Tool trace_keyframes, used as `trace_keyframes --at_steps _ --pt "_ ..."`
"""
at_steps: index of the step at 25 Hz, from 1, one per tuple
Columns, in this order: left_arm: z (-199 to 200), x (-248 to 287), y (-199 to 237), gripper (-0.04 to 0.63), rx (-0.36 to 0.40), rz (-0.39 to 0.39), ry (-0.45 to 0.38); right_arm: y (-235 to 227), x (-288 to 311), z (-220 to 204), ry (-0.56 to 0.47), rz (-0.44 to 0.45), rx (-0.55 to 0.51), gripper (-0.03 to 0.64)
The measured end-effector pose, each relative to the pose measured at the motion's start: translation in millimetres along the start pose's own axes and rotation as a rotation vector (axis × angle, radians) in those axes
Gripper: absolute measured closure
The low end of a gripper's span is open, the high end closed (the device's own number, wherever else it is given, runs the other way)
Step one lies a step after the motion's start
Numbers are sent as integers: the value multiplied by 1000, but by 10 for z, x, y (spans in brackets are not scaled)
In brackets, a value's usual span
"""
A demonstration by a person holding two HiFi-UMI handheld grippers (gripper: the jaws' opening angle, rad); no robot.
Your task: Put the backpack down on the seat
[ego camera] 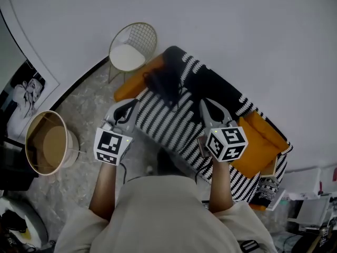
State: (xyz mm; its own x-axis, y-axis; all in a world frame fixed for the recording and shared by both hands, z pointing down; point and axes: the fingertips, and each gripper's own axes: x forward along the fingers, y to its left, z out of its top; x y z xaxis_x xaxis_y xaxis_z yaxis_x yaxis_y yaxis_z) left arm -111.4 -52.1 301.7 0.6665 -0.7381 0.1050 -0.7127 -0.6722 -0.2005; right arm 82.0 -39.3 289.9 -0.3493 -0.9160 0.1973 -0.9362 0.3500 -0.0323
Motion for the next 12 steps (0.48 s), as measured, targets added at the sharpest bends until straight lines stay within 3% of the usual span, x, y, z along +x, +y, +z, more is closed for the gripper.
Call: trace_keyframes --at_steps 12 --pt "171 -219 53 592 58 21 -14 329 -42 264 -45 45 -86 610"
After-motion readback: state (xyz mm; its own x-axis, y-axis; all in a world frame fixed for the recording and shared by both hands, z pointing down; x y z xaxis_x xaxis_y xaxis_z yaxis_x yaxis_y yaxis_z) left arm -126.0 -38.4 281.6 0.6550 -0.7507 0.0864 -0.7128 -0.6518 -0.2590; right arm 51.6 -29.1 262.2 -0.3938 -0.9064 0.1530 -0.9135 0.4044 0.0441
